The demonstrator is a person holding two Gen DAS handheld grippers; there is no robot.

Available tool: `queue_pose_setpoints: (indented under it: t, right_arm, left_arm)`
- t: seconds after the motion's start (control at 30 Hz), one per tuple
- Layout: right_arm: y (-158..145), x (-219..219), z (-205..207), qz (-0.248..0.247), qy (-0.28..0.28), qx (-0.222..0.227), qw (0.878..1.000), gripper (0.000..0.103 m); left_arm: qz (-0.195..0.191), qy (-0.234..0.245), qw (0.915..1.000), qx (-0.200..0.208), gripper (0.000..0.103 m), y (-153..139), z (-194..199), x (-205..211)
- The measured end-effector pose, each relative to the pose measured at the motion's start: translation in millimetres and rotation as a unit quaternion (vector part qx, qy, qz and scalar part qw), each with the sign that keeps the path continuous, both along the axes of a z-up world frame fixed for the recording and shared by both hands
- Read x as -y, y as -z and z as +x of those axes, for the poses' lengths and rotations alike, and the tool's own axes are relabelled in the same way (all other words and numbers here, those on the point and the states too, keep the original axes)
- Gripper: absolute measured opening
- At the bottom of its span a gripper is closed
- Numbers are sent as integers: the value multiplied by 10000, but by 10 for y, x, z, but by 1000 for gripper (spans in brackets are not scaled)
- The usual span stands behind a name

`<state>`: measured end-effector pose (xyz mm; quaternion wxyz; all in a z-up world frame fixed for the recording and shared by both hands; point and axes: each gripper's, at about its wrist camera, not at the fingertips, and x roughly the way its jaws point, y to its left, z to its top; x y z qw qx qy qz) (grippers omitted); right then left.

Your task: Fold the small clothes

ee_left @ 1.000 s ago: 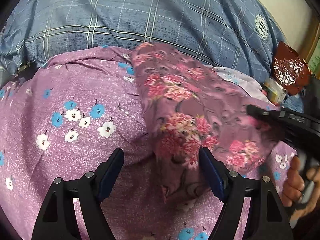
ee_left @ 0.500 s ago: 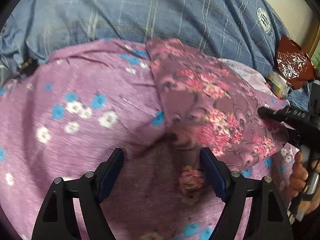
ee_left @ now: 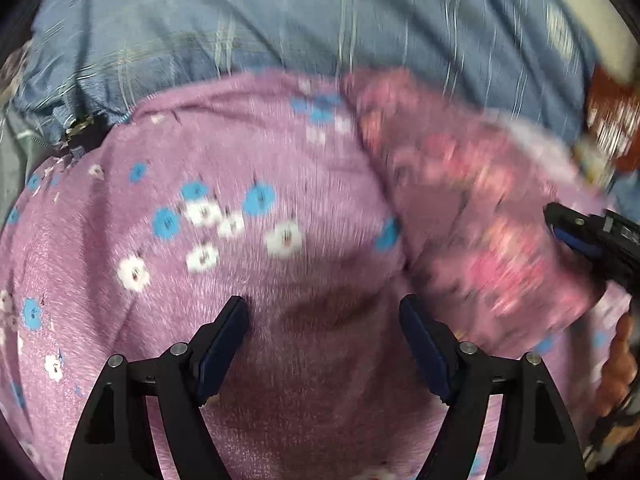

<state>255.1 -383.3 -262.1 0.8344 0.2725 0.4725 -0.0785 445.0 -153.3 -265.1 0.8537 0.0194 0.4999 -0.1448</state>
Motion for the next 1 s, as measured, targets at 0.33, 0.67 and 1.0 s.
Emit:
queue_pose_setpoints:
  t: [0.33,0.67,1.0]
  right_arm:
    - [-4,-39,-1,-99,-6,-17,9999,42]
    - [8,-82,2,-217,43,24,9998,42]
    - [-323,153,-265,-18,554,939,9940,44]
  left_arm:
    - [-41,-501,9938,994,78,-458,-168,-500]
    - [1879,-2881,9098,2324,76,-417,-461,-1845]
    - [-299,-1897,9438,2688,78,-809,-943,-1335]
